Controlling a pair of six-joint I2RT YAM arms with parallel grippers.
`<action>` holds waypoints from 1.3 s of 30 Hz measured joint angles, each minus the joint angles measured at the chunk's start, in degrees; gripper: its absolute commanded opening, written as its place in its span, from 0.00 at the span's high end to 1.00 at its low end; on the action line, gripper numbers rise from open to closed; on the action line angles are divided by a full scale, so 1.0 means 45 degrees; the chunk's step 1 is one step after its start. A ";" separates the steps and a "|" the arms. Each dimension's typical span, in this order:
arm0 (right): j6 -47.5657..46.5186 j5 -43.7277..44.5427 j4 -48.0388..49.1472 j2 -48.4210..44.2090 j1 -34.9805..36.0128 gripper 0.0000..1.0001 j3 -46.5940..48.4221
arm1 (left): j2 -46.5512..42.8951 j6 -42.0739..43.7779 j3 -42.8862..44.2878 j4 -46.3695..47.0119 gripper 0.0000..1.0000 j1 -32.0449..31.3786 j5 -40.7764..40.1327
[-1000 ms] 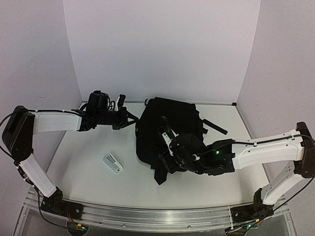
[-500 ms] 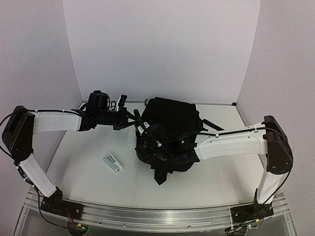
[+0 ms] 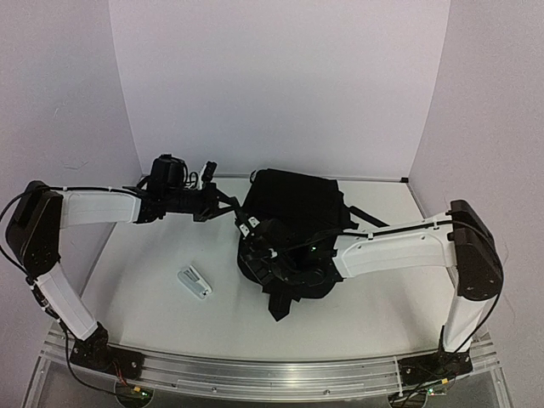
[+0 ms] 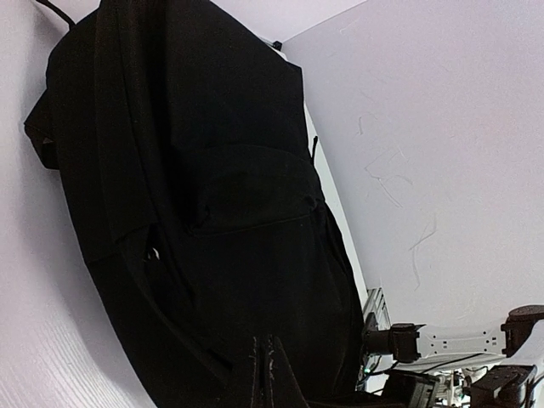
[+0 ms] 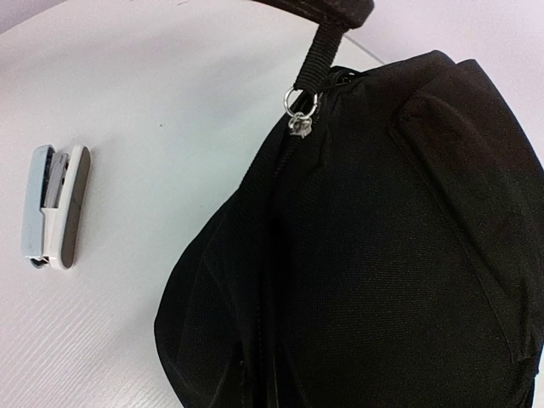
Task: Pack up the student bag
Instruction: Zip the student bag at the center of the board.
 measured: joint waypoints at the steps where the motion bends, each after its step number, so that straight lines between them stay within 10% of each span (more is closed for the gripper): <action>1: 0.0041 0.0010 0.0016 -0.0213 0.0024 1.00 -0.0147 | 0.0151 -0.0004 0.0078 0.0019 1.00 0.0092 0.0093; 24: 0.1517 -0.0067 0.0094 -0.1377 0.0687 1.00 -0.1088 | 0.3451 0.0379 0.2590 0.0739 1.00 0.1542 0.2413; 31: 0.2829 -0.0118 -0.0617 -0.1147 0.0800 1.00 -0.0171 | 0.3339 0.1074 0.3127 0.0340 0.39 0.1799 0.1753; 39: 0.4215 0.0446 -0.0968 0.2280 0.1051 0.99 0.4407 | -0.1105 0.1854 0.1007 -0.1793 0.14 0.2242 -0.1848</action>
